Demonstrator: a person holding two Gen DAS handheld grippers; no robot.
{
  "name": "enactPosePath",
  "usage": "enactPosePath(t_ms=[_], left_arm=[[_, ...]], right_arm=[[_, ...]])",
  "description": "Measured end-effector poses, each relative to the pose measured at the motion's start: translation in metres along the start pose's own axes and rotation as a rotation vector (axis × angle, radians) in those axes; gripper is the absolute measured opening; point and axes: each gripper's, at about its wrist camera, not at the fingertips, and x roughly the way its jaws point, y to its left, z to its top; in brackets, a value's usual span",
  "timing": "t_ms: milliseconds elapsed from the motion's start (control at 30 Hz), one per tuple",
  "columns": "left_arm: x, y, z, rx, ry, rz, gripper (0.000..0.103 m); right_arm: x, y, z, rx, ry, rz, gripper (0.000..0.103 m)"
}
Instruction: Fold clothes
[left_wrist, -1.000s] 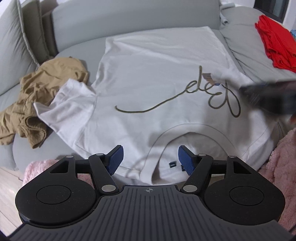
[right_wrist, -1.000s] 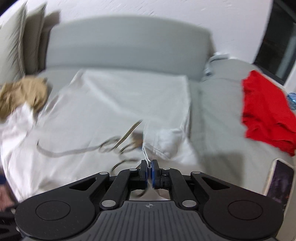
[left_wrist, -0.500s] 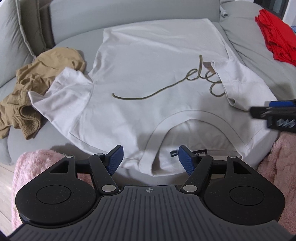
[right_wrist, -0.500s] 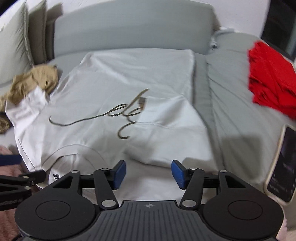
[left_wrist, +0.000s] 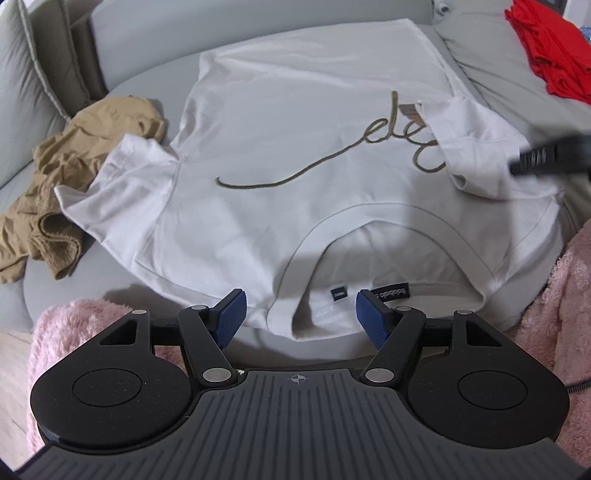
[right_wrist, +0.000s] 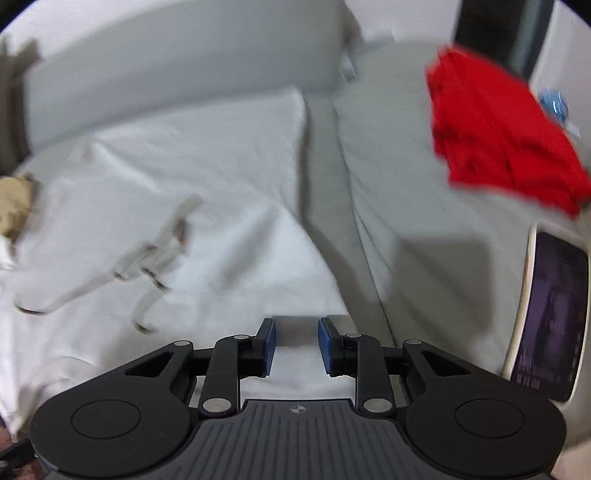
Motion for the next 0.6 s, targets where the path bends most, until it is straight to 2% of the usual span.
enactPosePath(t_ms=[133,200,300,333,433,533,600], left_arm=[[0.002,-0.002,0.0,0.008,0.006,-0.001,0.071],[0.003,-0.004,0.0,0.014,0.006,-0.003,0.071],[0.003,-0.003,-0.001,0.015,0.006,-0.007,0.071],[0.003,-0.003,-0.001,0.015,0.006,-0.008,0.071],[0.004,-0.001,-0.001,0.015,0.007,-0.012,0.071],[0.001,0.001,0.001,-0.009,0.005,-0.008,0.071],[0.002,0.008,0.002,-0.029,0.005,-0.003,0.071]], right_arm=[[-0.01,0.001,0.002,-0.026,0.015,-0.036,0.027],[-0.02,0.006,0.001,-0.062,-0.025,-0.073,0.028],[-0.036,0.014,-0.001,-0.099,-0.106,0.013,0.028],[-0.039,0.018,-0.002,-0.106,-0.123,0.082,0.028],[-0.032,0.029,-0.007,-0.113,-0.089,0.174,0.027],[-0.017,0.038,-0.017,-0.128,-0.01,0.169,0.027],[-0.024,0.044,-0.023,-0.164,-0.018,0.15,0.028]])
